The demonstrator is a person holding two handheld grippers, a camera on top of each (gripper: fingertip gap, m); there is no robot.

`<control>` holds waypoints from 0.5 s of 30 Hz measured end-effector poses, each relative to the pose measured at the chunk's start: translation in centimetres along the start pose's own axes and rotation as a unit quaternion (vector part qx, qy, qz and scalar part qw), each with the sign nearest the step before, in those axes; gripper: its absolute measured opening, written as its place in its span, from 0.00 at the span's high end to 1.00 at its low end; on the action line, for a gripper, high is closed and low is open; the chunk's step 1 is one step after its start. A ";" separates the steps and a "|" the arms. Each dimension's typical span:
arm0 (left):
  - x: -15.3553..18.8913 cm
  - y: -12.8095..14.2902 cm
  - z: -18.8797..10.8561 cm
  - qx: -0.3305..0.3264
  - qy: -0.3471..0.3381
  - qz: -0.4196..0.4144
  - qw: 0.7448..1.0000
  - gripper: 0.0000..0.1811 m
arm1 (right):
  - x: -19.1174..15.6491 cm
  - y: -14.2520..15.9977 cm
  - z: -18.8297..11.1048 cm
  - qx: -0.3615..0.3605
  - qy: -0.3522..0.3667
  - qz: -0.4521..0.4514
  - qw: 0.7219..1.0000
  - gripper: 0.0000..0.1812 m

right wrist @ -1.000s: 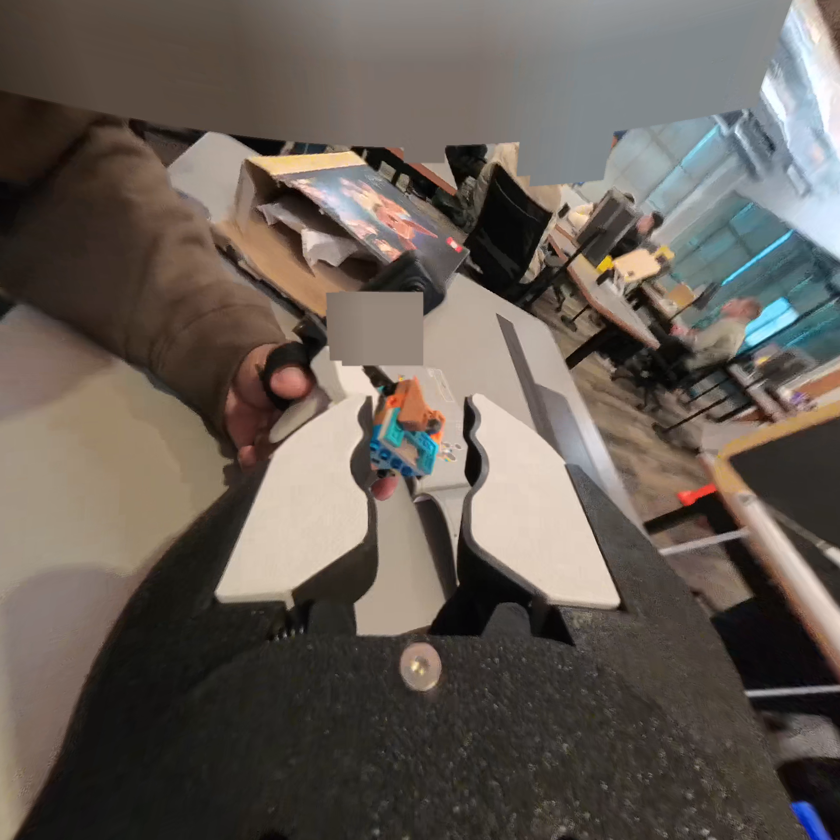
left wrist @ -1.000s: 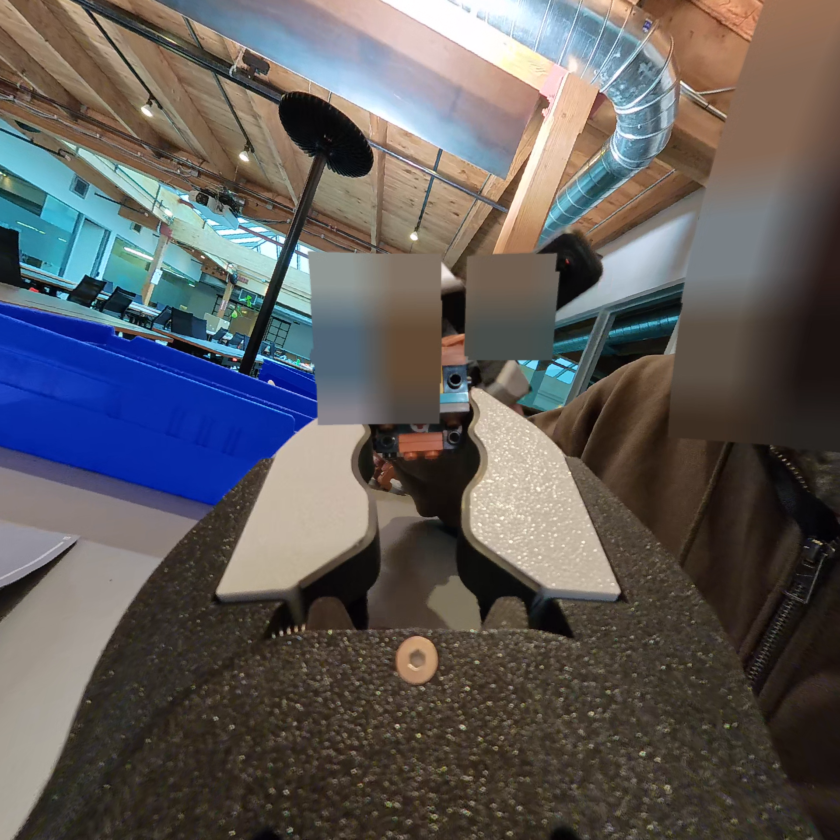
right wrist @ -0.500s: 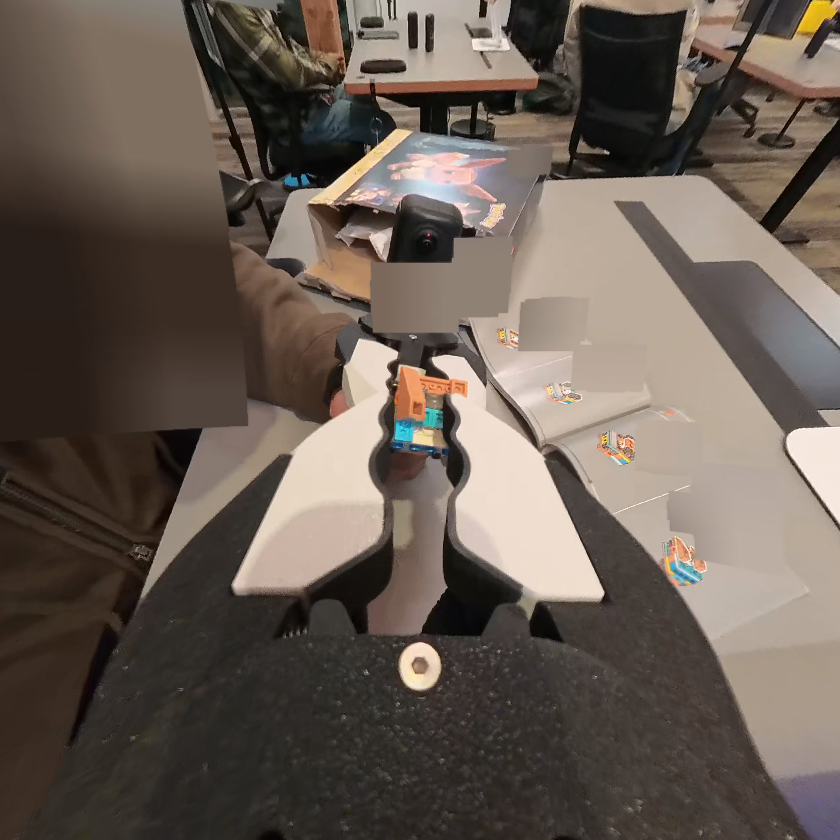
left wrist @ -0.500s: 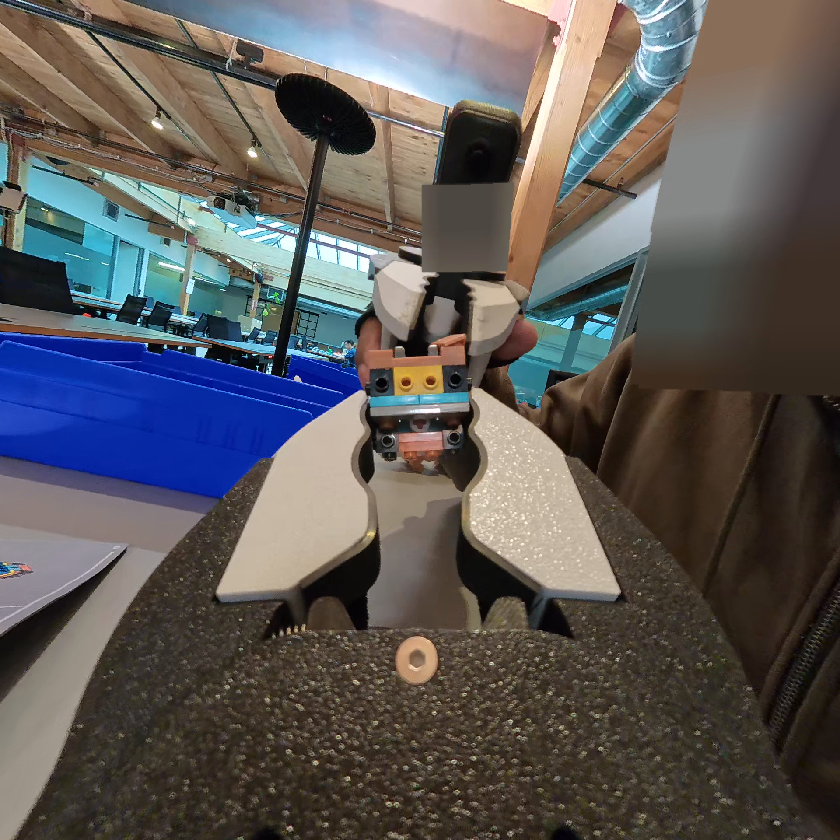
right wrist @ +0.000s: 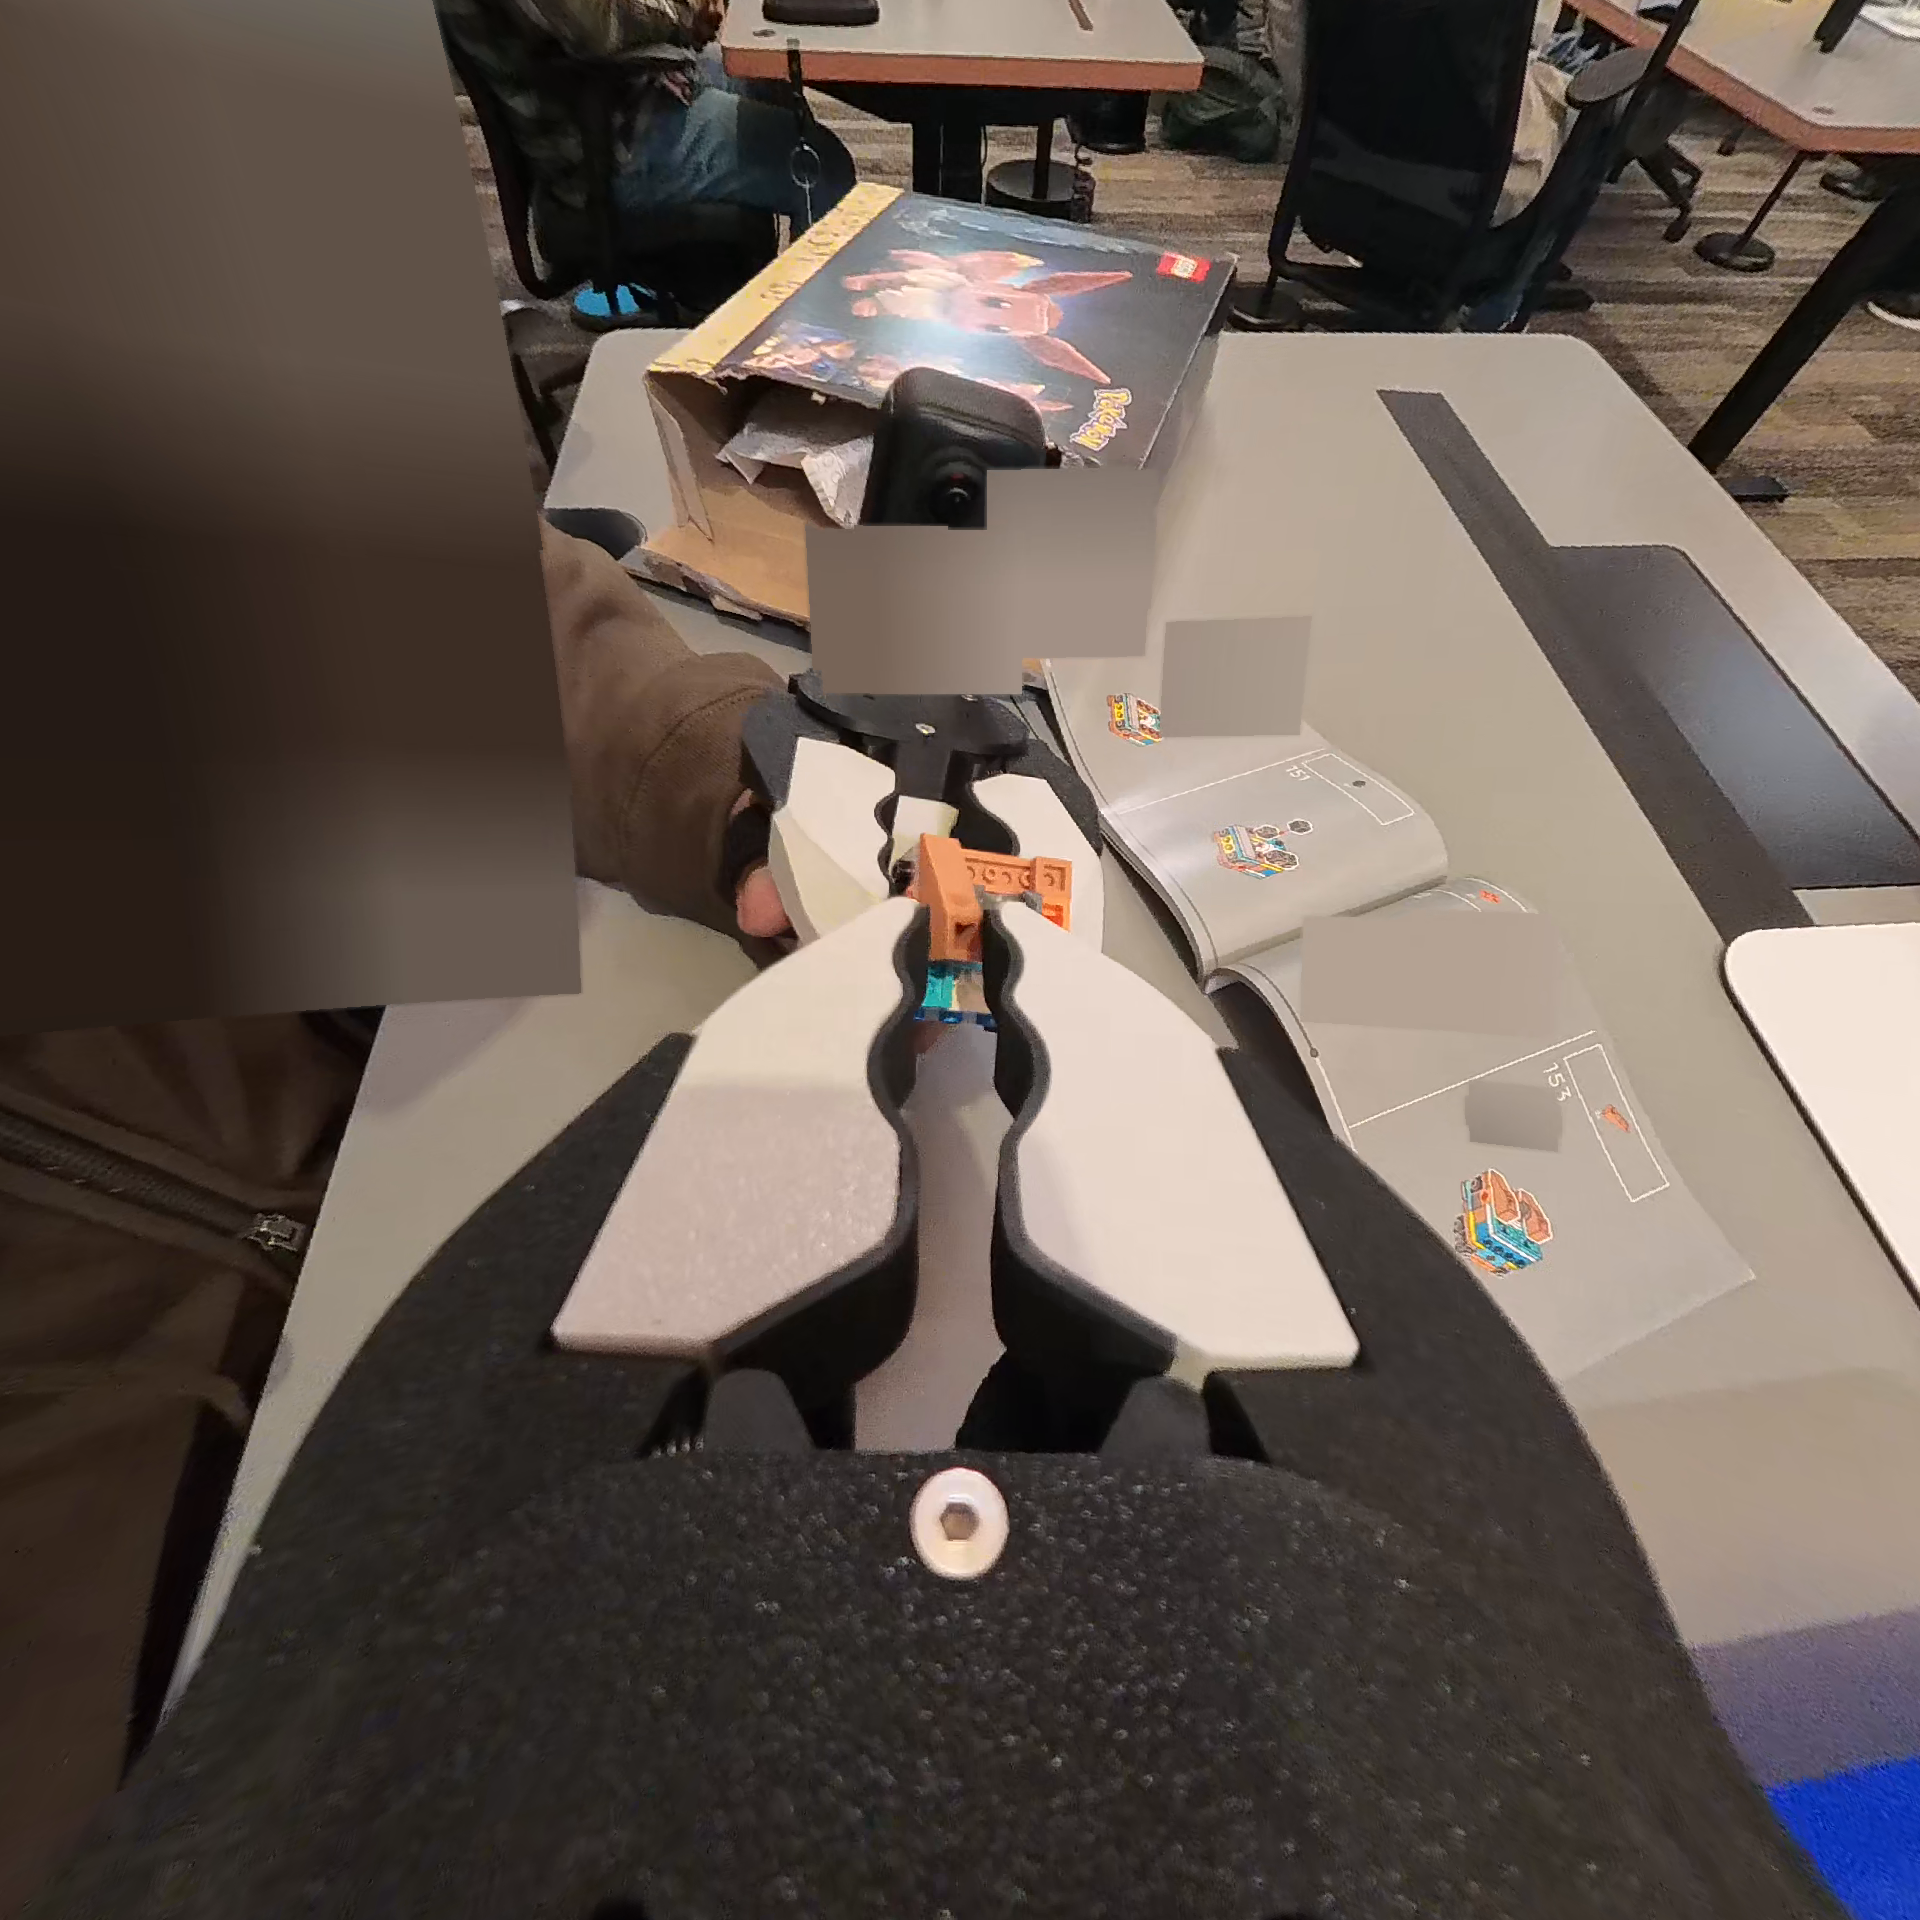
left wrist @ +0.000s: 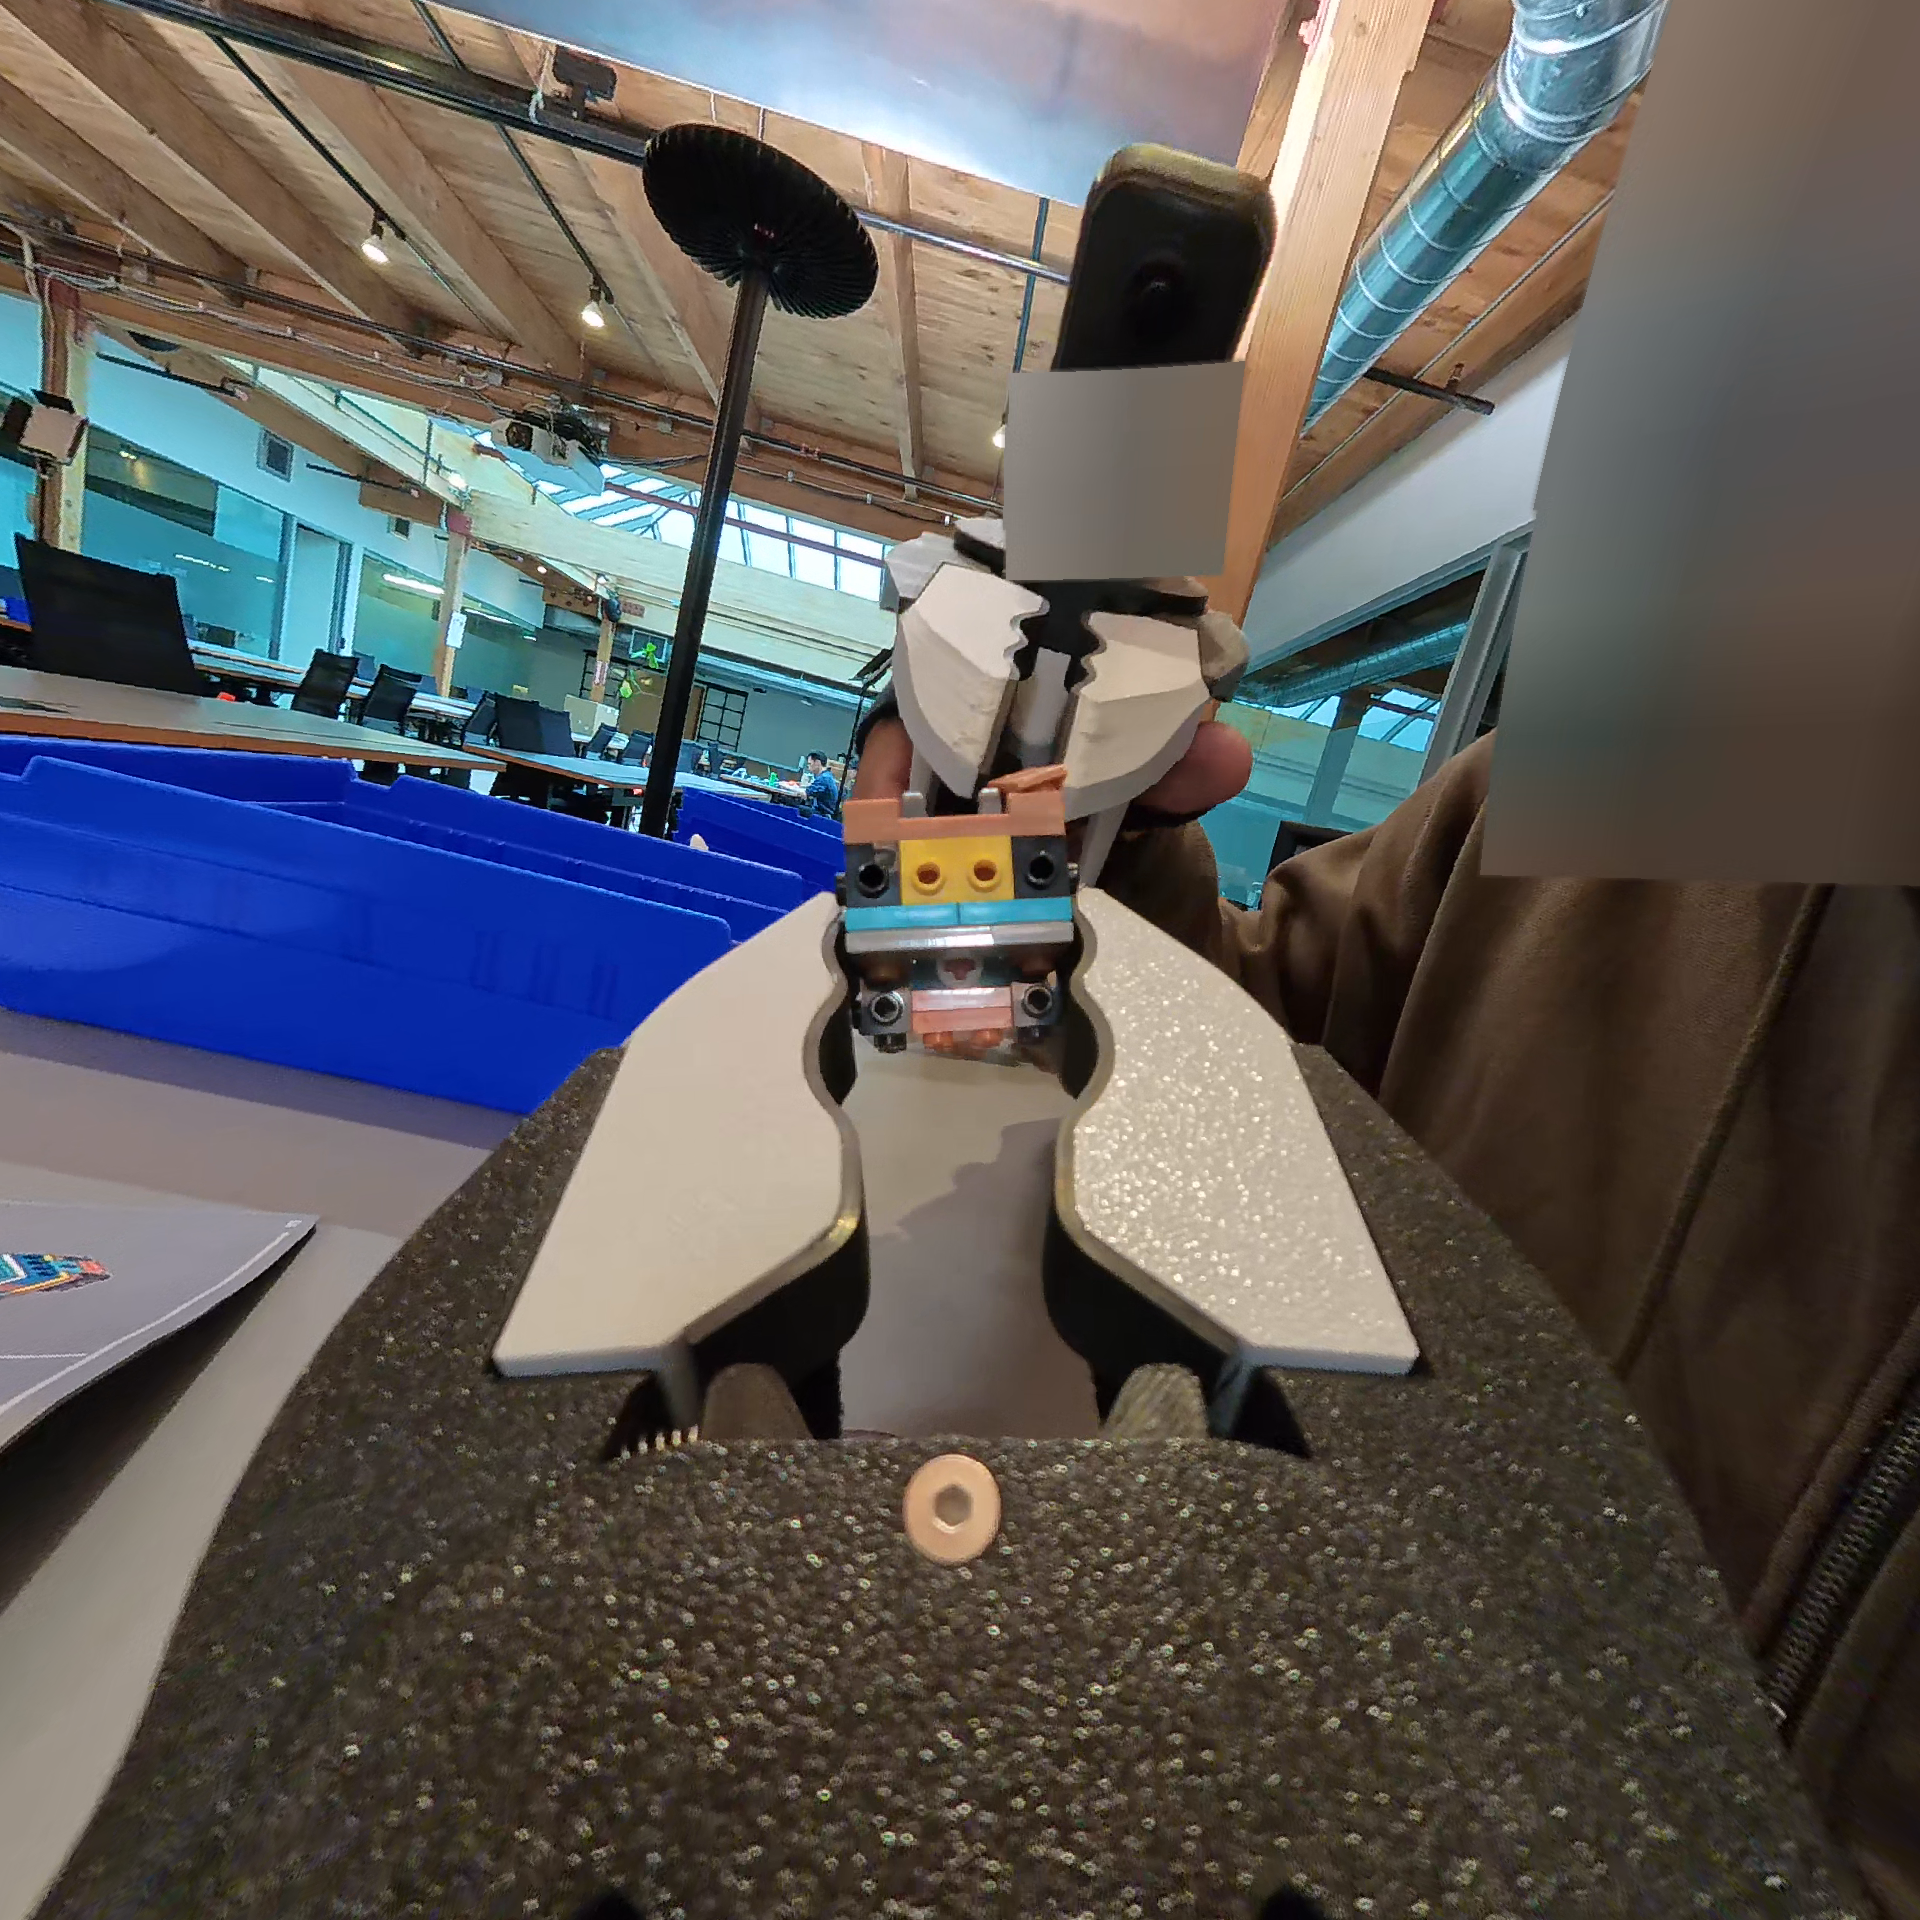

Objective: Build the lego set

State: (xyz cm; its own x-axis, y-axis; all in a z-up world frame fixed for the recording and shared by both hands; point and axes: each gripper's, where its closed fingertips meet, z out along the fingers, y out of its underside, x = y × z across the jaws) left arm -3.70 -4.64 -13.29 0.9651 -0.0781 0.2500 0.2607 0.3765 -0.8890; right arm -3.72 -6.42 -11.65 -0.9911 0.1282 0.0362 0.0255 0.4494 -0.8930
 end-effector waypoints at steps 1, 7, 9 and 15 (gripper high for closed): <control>-0.1 0.1 0.0 -0.002 -0.003 0.000 1.000 0.80 | 0.1 0.1 0.0 -0.004 0.005 -0.003 1.000 0.95; -0.5 0.6 0.1 -0.020 -0.016 0.000 1.000 0.80 | 0.4 0.8 -0.1 -0.039 0.036 -0.039 0.998 0.95; -0.6 0.9 0.1 -0.028 -0.018 0.001 0.999 0.80 | 0.4 1.0 -0.1 -0.049 0.040 -0.048 0.997 0.95; -1.2 1.7 0.2 -0.053 -0.037 0.002 0.998 0.80 | 0.8 2.0 -0.2 -0.088 0.063 -0.076 0.991 0.95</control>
State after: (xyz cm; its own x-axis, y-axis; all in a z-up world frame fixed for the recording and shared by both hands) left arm -4.45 -3.69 -15.00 0.9625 -0.0062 0.2711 0.2622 0.2771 -0.9244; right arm -4.43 -5.25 -13.30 -0.9616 0.1510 0.2293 -0.0892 0.6181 -0.7811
